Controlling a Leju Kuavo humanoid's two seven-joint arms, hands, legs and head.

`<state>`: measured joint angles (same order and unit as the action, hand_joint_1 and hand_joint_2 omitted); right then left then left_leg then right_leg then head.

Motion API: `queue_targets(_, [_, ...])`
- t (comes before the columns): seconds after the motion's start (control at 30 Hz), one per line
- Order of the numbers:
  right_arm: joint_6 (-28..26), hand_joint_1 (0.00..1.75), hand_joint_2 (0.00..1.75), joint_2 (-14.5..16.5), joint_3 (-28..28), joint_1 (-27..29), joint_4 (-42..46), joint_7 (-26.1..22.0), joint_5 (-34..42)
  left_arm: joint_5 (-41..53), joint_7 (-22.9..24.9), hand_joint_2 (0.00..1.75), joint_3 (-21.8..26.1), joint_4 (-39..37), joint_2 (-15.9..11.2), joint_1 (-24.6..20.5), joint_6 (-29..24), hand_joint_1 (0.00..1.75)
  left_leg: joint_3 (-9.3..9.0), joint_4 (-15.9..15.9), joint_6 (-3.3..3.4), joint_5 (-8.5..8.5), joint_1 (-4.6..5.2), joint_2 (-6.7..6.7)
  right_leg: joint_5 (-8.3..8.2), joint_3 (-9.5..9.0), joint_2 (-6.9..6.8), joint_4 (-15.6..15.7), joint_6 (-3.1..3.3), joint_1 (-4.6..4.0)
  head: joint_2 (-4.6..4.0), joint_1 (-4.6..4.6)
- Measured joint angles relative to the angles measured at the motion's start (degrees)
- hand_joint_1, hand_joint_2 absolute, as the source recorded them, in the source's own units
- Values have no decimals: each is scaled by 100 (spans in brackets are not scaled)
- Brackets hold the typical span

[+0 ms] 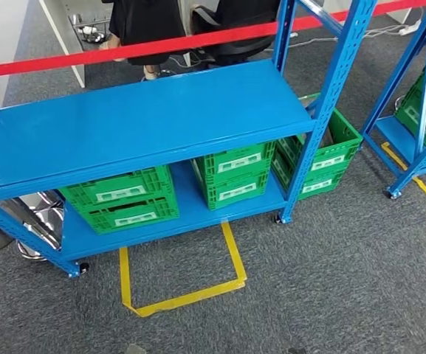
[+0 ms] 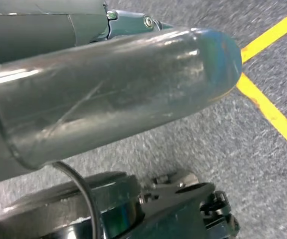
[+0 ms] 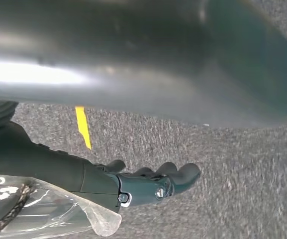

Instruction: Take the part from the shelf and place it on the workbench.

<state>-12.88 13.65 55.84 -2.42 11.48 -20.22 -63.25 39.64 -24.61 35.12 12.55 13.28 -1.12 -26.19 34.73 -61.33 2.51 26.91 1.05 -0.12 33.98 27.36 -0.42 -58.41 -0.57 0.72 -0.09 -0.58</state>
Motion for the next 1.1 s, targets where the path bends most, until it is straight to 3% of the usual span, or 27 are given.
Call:
queue_targets(0.1, [-1, 0, 0, 3, 0, -14, -2, -2, -1, -2, -4, 0, 7, 0, 9, 11, -7, 0, -173, 272, 34, 70, -16, -15, -25, -114, -34, 16, -88, -2, 1, -4])
queue_targets(0.13, [-2, 0, 0, 3, 0, -22, -2, -2, -2, -3, -7, 0, 10, 0, 15, 18, -8, 0, -255, 342, 40, 72, -37, -25, 13, -59, -24, -89, -108, -2, 1, 7])
queue_targets(0.2, [-5, 0, 0, 3, 0, -41, -2, -3, -2, -4, -12, 0, 14, 0, 29, 13, -7, 0, -387, 421, 43, 110, -69, -33, 217, 280, 14, -648, -147, 1, 0, 30])
queue_targets(0.27, [-5, 0, 0, 3, 0, -40, -2, -3, -2, -3, -15, 0, 18, 0, 40, 4, -7, 0, -468, 428, 35, 192, -74, -37, 432, 784, 26, -1308, -195, 6, 0, 36])
queue_targets(0.3, [-6, 0, 0, 2, 1, -29, -2, -3, -1, -3, -15, 0, 20, 0, 43, 7, -7, 0, -526, 427, 27, 244, -76, -41, 419, 963, 27, -1448, -210, 7, 0, 35])
queue_targets(0.33, [-8, 0, 0, -1, 1, -18, -2, -3, -1, -3, -15, 0, 22, 0, 43, 12, -8, 0, -597, 427, 15, 299, -80, -49, 288, 1052, 26, -1398, -223, 7, 0, 35])
queue_targets(0.4, [-13, 0, 0, -6, 2, -1, -2, -4, 1, -4, -16, 0, 28, -1, 45, 18, -7, 0, -767, 427, -28, 428, -94, -61, -263, 979, 25, -801, -226, 10, 0, 37])
queue_targets(0.43, [-14, 0, 0, -8, 2, 6, -2, -4, -1, -4, -17, 0, 31, -2, 45, 13, -7, 0, -836, 422, -59, 492, -96, -66, -462, 914, 27, -504, -218, 3, 0, 39])
queue_targets(0.5, [-14, 0, 0, -8, 1, 11, -5, -6, -5, -4, -19, 0, 36, -4, 44, -1, -7, 0, -887, 408, -128, 591, -88, -69, -592, 815, 27, -196, -126, -13, 0, 40])
queue_targets(0.6, [-15, 0, 0, -8, 2, 29, -7, -14, -14, -5, -28, 0, 43, -4, 41, -14, -13, 0, -903, 341, -208, 649, -75, -67, -544, 735, 26, -165, 31, -5, 0, 6])
queue_targets(0.67, [-16, 0, 0, -8, 3, 25, -7, -25, -20, -4, -32, 0, 48, -4, 38, -21, -19, 0, -697, -74, -269, 681, -86, -50, -494, 630, 24, -127, 85, 15, 0, -7])
queue_targets(0.77, [-15, 0, 0, -8, 3, 7, -7, -34, -30, -5, -33, 0, 59, -4, 38, -18, -28, 0, -12, -1102, -336, 1032, -106, -33, -385, 464, 17, -90, 124, 15, 0, -12])
queue_targets(0.8, [-14, 0, 0, -8, 3, 11, -7, -35, -33, -6, -33, 0, 62, -4, 38, -13, -30, 0, 163, -1270, -337, 1117, -107, -33, -339, 399, 17, -88, 125, 13, 0, -13])
queue_targets(0.83, [-10, 0, 0, -8, 4, 14, -7, -35, -35, -7, -33, 0, 65, -4, 38, -10, -32, 0, 264, -1266, -325, 1081, -105, -31, -284, 324, 12, -87, 125, 9, 0, -13])
queue_targets(0.87, [-8, 0, 0, -7, 4, 16, -7, -35, -36, -8, -33, 0, 67, -4, 38, -7, -33, 0, 283, -1083, -298, 899, -99, -21, -226, 242, -2, -84, 122, 4, 0, -17])
queue_targets(0.93, [0, 0, 0, -3, 4, 23, -8, -36, -38, -9, -33, 0, 69, -4, 36, -8, -37, 0, 182, -453, -195, 305, -52, 111, -111, 83, -59, -74, 106, -12, 0, -16])
queue_targets(0.97, [3, 0, 0, -1, 3, 29, -8, -39, -40, -9, -34, 0, 69, -4, 37, -14, -36, 0, 144, -208, -141, 152, -13, 211, -61, 20, -99, -71, 86, -24, 0, -20])
queue_targets(1.0, [7, 0, 0, 2, 3, 35, -9, -40, -43, -10, -39, 0, 71, -4, 39, -20, -36, 0, 123, -58, -100, 25, 17, 290, -15, -6, -147, -69, 61, -42, 0, -23])
queue_targets(1.03, [9, 0, 0, 3, 3, 40, -9, -43, -45, -16, -43, 0, 73, -4, 40, -19, -33, 0, 121, -12, -80, 4, 39, 323, 24, -26, -202, -55, 35, -56, 0, -20])
queue_targets(1.1, [11, 0, 0, 3, 4, 32, -9, -47, -50, -21, -52, 0, 79, -4, 42, -14, -27, 0, 111, 28, -74, -62, 30, 255, 72, -55, -297, -23, -8, -83, 0, -23])
